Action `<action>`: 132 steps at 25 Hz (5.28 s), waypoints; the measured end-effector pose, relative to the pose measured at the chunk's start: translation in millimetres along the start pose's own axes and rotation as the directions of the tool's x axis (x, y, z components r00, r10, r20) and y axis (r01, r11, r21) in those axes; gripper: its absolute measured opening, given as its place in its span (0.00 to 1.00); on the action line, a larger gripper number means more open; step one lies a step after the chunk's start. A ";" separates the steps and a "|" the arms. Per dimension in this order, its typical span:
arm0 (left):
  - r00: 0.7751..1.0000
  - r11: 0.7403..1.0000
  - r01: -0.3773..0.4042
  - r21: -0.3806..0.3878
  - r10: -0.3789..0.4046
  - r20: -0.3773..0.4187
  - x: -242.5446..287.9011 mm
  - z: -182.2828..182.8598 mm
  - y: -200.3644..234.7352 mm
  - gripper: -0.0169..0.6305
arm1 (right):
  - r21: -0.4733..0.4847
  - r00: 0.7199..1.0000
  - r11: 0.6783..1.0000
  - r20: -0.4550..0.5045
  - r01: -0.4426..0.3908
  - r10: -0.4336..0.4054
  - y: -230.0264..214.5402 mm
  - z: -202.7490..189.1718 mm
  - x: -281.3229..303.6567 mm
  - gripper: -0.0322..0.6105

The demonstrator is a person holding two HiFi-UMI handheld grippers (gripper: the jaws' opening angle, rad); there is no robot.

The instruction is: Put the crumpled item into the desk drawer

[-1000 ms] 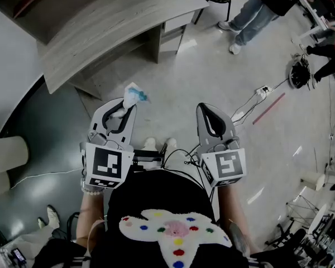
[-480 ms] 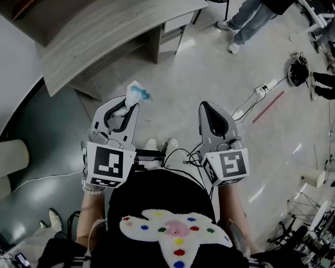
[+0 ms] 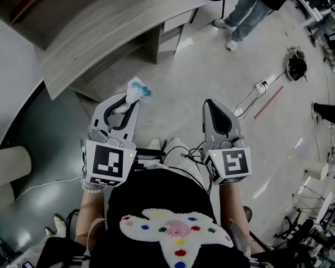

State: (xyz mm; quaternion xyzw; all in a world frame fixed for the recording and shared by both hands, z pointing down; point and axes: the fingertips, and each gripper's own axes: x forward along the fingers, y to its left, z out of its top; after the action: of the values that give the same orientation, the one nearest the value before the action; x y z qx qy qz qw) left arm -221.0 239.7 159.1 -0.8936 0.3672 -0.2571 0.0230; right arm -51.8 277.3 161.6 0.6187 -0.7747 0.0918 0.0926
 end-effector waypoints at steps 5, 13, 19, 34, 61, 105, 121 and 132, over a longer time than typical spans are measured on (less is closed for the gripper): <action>1.000 1.000 0.004 0.009 -0.004 0.009 -2.1 -7.6 -5.0 0.13 | -0.024 1.000 1.000 -0.003 0.013 -0.013 3.1 -8.7 -7.6 0.06; 0.999 0.999 -0.034 -0.014 0.034 0.001 8.3 -8.7 4.2 0.13 | -0.027 1.000 0.999 -0.004 -0.027 0.027 -5.8 -10.3 16.8 0.06; 0.997 0.997 -0.072 -0.022 0.072 -0.003 19.3 0.7 21.4 0.13 | -0.033 0.998 0.997 -0.003 -0.064 0.064 -13.9 -1.8 42.1 0.06; 0.993 0.992 -0.116 -0.047 0.115 -0.039 134.8 42.2 42.8 0.13 | -0.023 0.987 0.987 -0.040 -0.159 0.158 -104.2 7.2 137.0 0.06; 0.960 0.958 -0.274 -0.090 0.266 -0.093 242.2 93.0 59.4 0.13 | 0.006 0.937 0.938 -0.041 -0.347 0.347 -203.1 15.0 227.3 0.06; 0.964 0.987 -0.146 -0.071 0.126 -0.235 422.6 -117.7 86.5 0.13 | 0.395 0.880 0.808 0.001 -0.437 0.475 -205.7 -223.6 449.9 0.10; 0.973 0.990 -0.077 -0.118 0.049 -0.227 464.7 -161.0 65.4 0.13 | 0.674 0.832 0.567 0.129 -0.473 0.540 -201.5 -289.8 531.1 0.33; 0.970 0.990 -0.076 -0.118 0.046 -0.239 466.6 -180.3 59.7 0.13 | 0.809 0.738 0.273 0.266 -0.520 0.620 -185.0 -326.7 562.1 0.39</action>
State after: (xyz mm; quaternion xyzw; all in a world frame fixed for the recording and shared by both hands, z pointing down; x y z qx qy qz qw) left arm -66.2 -88.9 508.1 -0.8446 0.4103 -0.3368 -0.0694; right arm 16.3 -208.4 626.8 0.2553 -0.7890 0.5139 -0.2194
